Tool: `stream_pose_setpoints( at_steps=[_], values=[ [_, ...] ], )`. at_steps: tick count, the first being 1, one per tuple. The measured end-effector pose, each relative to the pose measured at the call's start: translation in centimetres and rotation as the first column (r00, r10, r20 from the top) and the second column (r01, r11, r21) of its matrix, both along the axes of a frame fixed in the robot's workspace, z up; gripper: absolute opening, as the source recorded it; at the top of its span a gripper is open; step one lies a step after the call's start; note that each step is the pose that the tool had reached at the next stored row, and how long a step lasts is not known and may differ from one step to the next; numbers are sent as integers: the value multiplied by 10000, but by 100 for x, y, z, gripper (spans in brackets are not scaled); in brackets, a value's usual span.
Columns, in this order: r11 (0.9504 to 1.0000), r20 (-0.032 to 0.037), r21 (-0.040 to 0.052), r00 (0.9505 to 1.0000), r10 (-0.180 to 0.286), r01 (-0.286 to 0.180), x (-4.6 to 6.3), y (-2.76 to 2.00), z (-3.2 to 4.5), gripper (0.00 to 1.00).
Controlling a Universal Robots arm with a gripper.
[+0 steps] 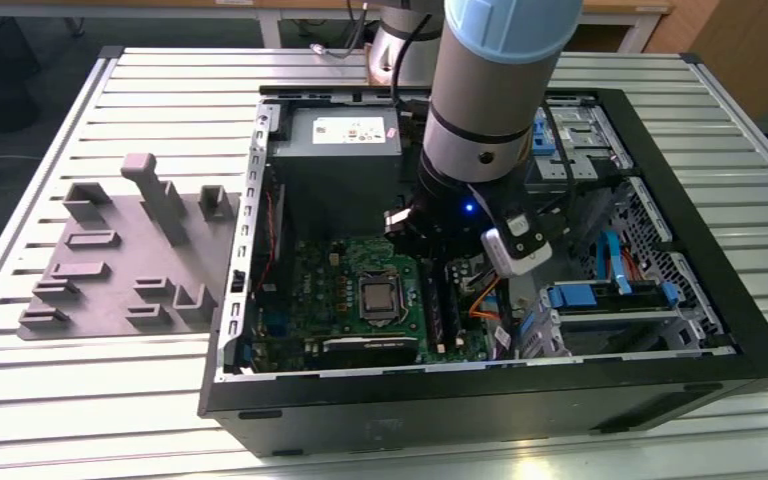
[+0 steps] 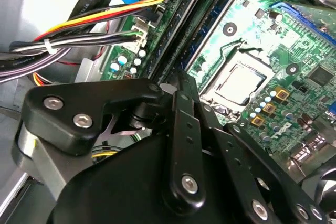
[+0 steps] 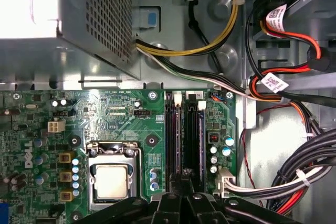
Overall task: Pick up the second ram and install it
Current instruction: 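Press down the second ram until it locks into place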
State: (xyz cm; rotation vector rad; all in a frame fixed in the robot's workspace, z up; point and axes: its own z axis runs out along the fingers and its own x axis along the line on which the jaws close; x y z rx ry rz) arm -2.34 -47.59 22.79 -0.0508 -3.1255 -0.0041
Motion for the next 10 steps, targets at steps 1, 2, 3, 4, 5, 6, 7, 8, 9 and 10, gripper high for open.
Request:
stream_pose_setpoints(
  at_steps=[1, 2, 3, 4, 5, 6, 7, 8, 9, 10],
  values=[
    [10000, -1, 0, 10000, 0, 0, 0, 0, 0, 11],
    [10000, 0, 0, 10000, 0, 0, 0, 0, 0, 11],
    [10000, 0, 0, 10000, 0, 0, 0, 0, 1, 11],
    [10000, -1, 0, 10000, 0, 0, 0, 0, 1, 11],
    [10000, -1, 1, 10000, 0, 0, 0, 0, 1, 11],
    [10000, -1, 1, 10000, 0, 0, 0, 0, 1, 11],
    [10000, -1, -1, 10000, 0, 0, 0, -1, -1, 11],
    [10000, -1, 1, 10000, 0, 0, 0, 0, -8, 11],
    [10000, -1, 0, 10000, 0, 0, 0, 0, -18, 11],
    [10000, -1, 4, 10000, 0, 0, 0, 0, -30, 11]
  ],
)
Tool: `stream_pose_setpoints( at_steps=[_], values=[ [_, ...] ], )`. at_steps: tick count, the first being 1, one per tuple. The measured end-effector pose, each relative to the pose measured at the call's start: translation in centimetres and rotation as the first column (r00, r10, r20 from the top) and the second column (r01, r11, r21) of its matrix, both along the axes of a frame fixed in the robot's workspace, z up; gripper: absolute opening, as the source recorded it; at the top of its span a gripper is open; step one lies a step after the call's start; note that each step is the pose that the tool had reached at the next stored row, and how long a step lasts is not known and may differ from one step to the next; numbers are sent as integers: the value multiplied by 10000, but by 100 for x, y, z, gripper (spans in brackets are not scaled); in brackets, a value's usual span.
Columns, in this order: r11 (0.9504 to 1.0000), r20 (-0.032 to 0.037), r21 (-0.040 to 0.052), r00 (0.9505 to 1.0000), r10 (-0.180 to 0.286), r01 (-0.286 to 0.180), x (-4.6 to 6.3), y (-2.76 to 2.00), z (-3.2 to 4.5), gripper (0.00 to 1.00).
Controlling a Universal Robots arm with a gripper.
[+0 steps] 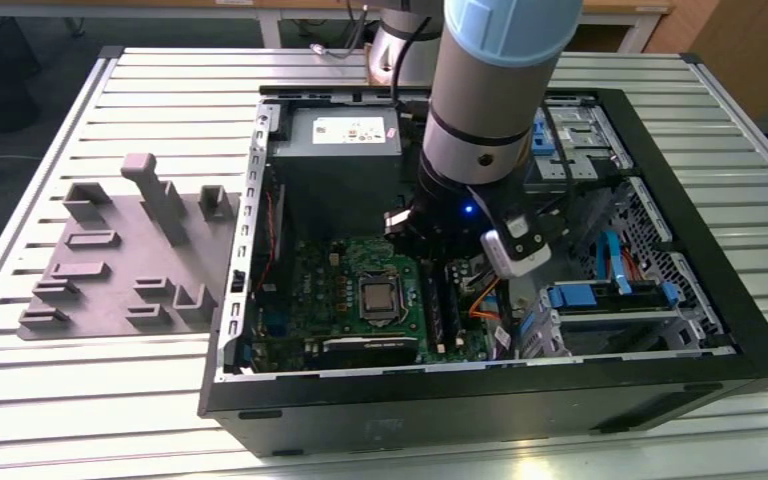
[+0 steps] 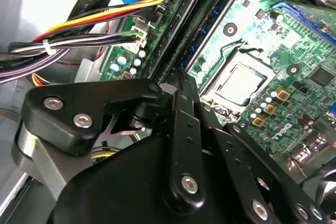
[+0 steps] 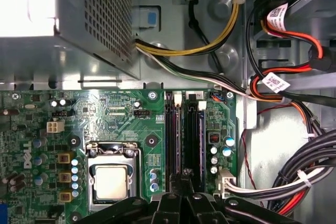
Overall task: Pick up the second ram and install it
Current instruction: 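Press down the second ram until it locks into place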
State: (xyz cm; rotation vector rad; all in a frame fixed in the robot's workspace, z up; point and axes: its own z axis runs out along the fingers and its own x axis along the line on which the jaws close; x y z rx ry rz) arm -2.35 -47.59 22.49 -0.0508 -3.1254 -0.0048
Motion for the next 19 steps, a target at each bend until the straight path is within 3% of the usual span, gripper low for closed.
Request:
stream_pose_setpoints(
  at_steps=[9, 12, 14, 16, 19],
  values=[
    [10000, -6, -14, 10000, 0, 0, 1, -1, -113, 11],
    [10000, -20, -56, 10000, 0, 0, 2, 2, -115, 11],
    [10000, -17, -48, 10000, 0, 0, 3, 3, -100, 11],
    [10000, 9, 26, 10000, -1, 1, 3, 4, -68, 11],
    [10000, 0, 4, 10000, 0, 0, 2, 0, 59, 11]
  ],
)
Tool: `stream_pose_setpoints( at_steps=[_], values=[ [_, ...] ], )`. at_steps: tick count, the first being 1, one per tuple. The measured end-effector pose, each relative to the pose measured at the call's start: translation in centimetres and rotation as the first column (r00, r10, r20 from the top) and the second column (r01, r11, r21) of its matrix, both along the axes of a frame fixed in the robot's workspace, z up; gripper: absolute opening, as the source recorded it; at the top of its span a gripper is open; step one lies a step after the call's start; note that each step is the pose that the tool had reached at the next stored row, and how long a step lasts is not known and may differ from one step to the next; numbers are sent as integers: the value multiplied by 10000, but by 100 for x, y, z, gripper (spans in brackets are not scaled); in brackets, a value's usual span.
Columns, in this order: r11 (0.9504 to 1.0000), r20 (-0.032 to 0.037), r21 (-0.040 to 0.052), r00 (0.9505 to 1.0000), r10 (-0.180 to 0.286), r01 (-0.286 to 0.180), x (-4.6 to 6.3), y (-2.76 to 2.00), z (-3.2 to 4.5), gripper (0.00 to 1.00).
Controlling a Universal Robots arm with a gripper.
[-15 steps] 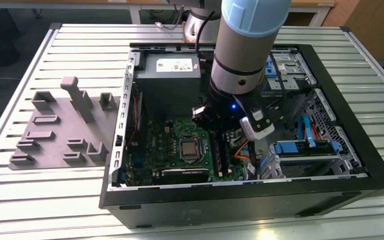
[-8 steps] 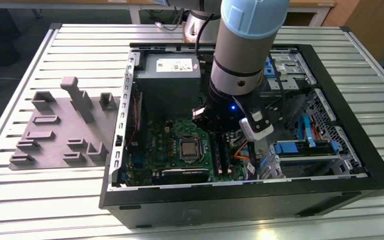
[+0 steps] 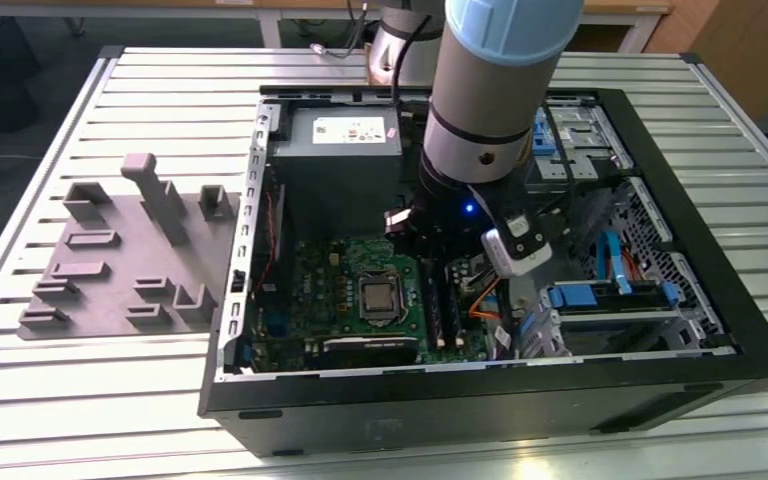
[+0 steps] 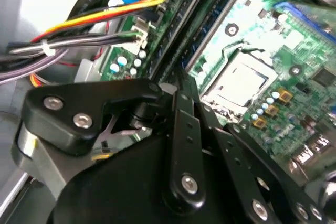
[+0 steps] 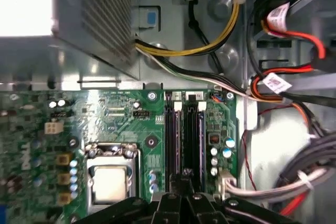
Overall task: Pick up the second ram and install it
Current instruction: 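Press down the second ram until it locks into place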
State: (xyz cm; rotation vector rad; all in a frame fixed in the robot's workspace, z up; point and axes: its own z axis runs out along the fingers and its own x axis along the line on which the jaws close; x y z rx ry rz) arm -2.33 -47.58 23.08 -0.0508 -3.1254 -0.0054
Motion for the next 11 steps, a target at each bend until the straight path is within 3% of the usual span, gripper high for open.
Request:
stream_pose_setpoints(
  at_steps=[4, 11],
  values=[
    [10000, -1, -2, 10000, 0, 0, 0, -1, 135, 11],
    [10000, -1, -1, 10000, 0, 0, 0, 0, 141, 11]
  ],
)
